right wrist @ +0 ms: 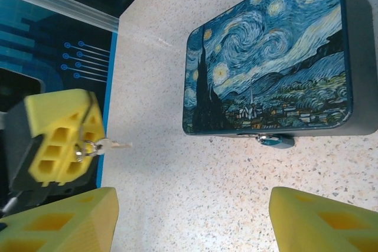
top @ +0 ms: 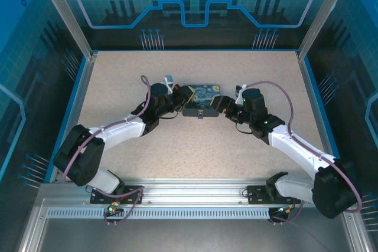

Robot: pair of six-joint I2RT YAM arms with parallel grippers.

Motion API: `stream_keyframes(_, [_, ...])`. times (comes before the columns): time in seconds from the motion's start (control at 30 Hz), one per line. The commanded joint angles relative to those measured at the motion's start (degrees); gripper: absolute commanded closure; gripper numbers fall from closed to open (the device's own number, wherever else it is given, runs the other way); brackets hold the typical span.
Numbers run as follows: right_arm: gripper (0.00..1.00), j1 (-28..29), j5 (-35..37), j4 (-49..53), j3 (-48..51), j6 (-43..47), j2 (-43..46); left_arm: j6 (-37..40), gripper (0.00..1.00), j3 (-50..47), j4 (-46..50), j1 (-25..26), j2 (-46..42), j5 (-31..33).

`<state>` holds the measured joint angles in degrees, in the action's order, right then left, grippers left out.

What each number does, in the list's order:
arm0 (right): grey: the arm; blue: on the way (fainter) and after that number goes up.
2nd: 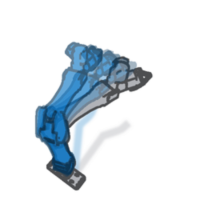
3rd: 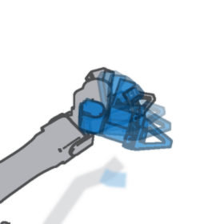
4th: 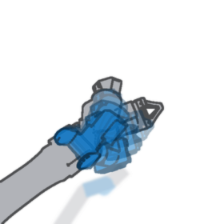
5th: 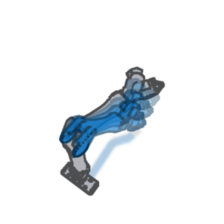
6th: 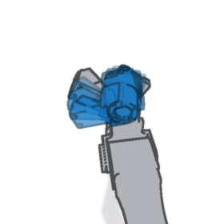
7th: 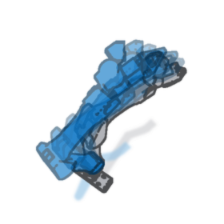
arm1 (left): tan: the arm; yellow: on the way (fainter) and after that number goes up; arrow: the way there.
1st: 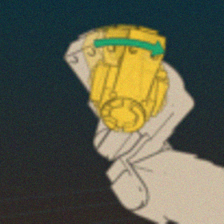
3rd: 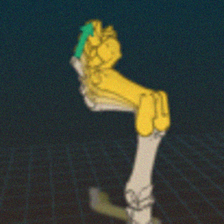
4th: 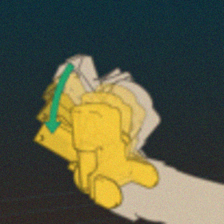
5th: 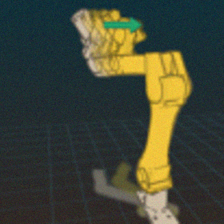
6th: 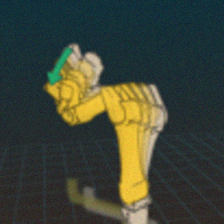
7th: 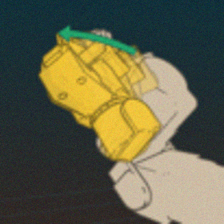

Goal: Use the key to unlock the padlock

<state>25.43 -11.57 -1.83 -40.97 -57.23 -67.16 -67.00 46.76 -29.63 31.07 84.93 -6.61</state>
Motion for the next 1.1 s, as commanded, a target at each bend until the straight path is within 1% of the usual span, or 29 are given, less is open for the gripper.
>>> stream_keyframes(0.0, [0.32, -0.91, -5.75, -5.94, -0.28, -4.0, -1.3, 17.81, 1.0, 0.86, 1.92, 0.15, -4.04, 4.56])
stream_keyframes(0.07, [0.34, -0.89, -7.79, -10.96, 0.1, -7.6, -3.43, 22.08, 1.0, -0.45, -0.06, 0.61, -5.94, 8.52])
stream_keyframes(0.17, [0.37, -0.2, -9.48, -20.34, 0.35, -12.94, -7.12, 24.85, 1.0, -1.97, -1.25, 0.76, -8.76, 14.36])
stream_keyframes(0.27, [0.39, 1.43, -9.69, -27.25, -1.06, -16.16, -10.85, 24.81, 1.0, -2.88, -1.64, 1.07, -11.06, 19.47])
stream_keyframes(0.33, [0.42, 2.77, -9.35, -30.12, -2.88, -17.09, -13.2, 24.71, 1.0, -3.75, -2.36, 1.78, -12.46, 23.85])
stream_keyframes(0.47, [0.47, 5.32, -8.52, -35.04, -6.25, -18.03, -16.81, 23.63, 1.0, -4.68, -3.84, 2.35, -13.68, 29.54])
stream_keyframes(0.6, [0.52, 6.91, -8.04, -40.23, -8.64, -19.07, -19.93, 21.35, 1.0, -5.28, -4.62, 2.42, -13.99, 32.54])
stream_keyframes(0.77, [0.55, 7.92, -7.65, -46.72, -9.91, -21.15, -23.54, 17.0, 1.0, -6.2, -6.62, 2.48, -13.62, 34.74])
stream_keyframes(1.07, [0.6, 9.27, -6.98, -55.08, -13.54, -25.52, -30.22, 9.51, 1.0, -6.6, -8.19, 2.55, -12.5, 35.59])
